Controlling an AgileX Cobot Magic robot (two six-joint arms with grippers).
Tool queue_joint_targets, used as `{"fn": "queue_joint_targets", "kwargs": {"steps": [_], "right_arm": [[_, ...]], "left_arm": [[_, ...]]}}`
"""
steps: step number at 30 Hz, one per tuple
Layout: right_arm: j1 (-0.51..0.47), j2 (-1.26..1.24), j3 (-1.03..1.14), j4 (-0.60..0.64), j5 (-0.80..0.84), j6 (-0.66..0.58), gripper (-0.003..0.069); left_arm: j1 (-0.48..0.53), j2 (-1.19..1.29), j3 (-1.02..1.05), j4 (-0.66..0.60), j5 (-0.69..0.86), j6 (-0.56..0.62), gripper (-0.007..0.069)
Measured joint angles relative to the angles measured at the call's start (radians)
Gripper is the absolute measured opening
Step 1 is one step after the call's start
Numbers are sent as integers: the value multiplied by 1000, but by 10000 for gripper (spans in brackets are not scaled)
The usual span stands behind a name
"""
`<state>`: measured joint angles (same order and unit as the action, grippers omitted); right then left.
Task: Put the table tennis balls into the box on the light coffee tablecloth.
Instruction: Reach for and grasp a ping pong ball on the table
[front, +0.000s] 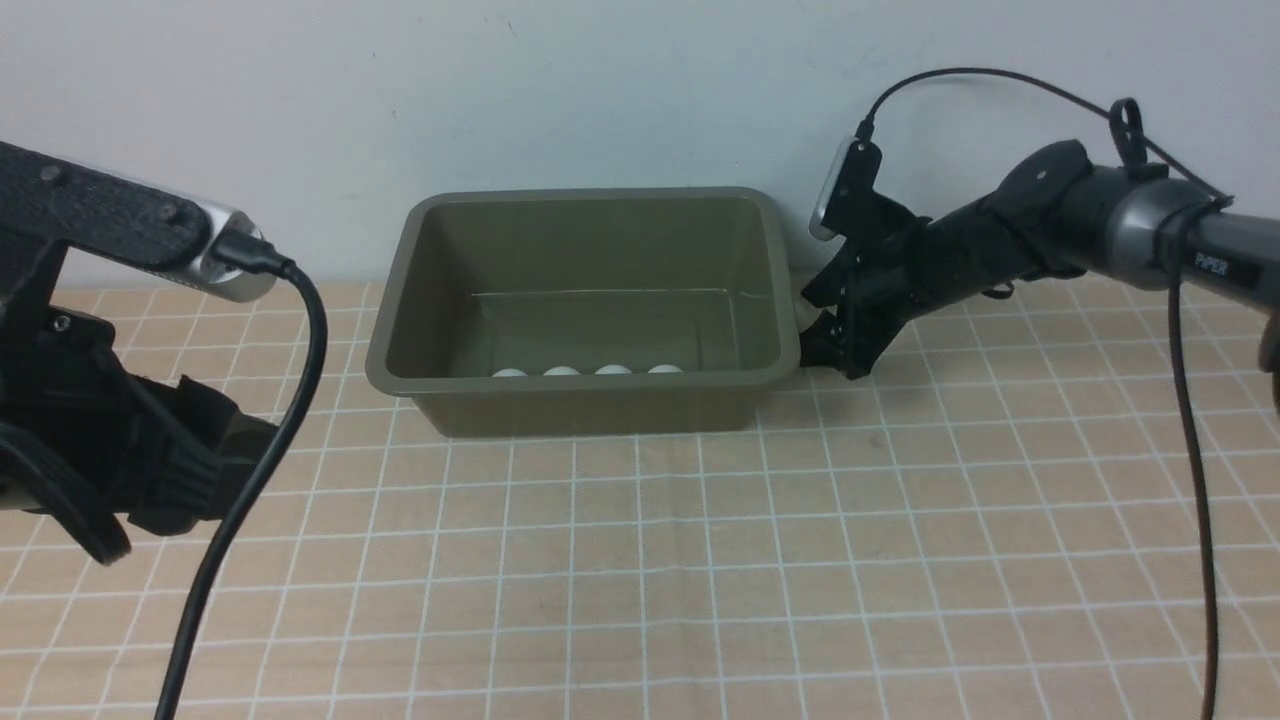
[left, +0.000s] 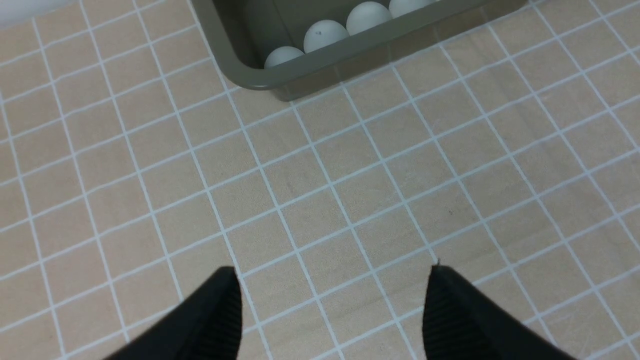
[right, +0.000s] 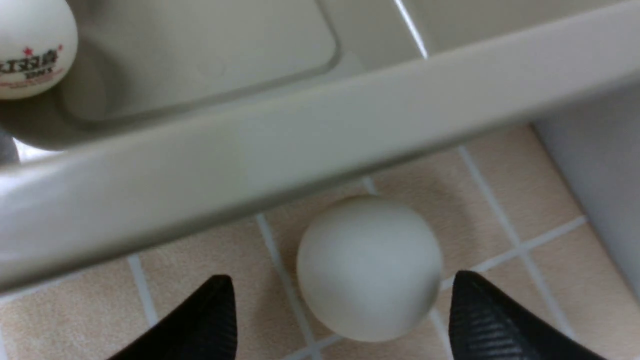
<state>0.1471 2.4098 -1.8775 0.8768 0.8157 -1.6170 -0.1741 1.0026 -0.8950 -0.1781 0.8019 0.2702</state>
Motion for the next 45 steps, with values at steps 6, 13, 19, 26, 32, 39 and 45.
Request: {"fn": "queue_joint_targets", "kwargs": {"steps": [6, 13, 19, 26, 32, 39, 45], "right_arm": [[0, 25, 0, 61, 0, -35, 518], [0, 25, 0, 148, -23, -92, 461], [0, 25, 0, 152, -61, -94, 324], [0, 25, 0, 152, -70, -86, 323], [0, 25, 0, 152, -93, -86, 323], [-5, 17, 0, 144, -109, -73, 323], [-39, -47, 0, 109, -66, -28, 323]], "left_arm": [[0, 0, 0, 0, 0, 2, 404], [0, 0, 0, 0, 0, 3, 404], [0, 0, 0, 0, 0, 2, 404], [0, 0, 0, 0, 0, 2, 404], [0, 0, 0, 1, 0, 2, 404], [0, 0, 0, 1, 0, 2, 404], [0, 0, 0, 1, -4, 3, 404]]}}
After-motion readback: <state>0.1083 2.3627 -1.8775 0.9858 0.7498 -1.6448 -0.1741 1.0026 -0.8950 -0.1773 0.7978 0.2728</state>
